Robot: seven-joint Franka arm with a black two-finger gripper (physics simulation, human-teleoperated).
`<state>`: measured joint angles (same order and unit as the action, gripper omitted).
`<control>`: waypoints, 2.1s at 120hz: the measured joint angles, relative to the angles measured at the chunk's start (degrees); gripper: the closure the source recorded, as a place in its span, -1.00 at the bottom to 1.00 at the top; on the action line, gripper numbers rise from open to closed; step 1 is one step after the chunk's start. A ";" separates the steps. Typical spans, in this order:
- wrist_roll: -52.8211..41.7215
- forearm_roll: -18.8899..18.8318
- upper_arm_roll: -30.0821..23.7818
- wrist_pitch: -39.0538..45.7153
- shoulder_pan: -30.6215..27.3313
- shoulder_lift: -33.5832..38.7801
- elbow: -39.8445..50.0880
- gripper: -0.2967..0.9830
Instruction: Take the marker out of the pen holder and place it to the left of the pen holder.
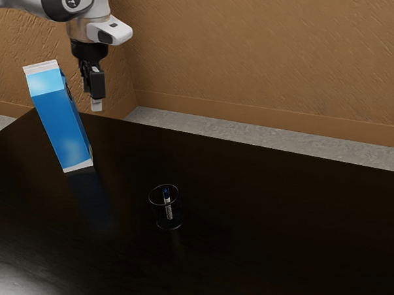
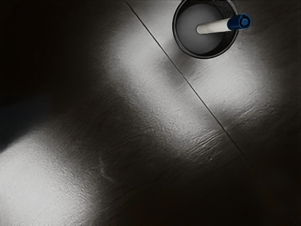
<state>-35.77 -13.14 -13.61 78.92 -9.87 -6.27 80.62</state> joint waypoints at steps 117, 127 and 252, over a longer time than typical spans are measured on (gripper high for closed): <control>0.38 -8.84 -6.79 -2.45 12.11 -20.62 9.45 -0.54; 0.52 -9.82 -6.16 -2.36 12.58 -22.20 7.80 -0.54; 6.53 -10.94 -1.95 4.65 14.00 -29.37 -0.52 0.17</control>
<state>-29.24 -24.08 -15.56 83.57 4.13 -35.64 80.10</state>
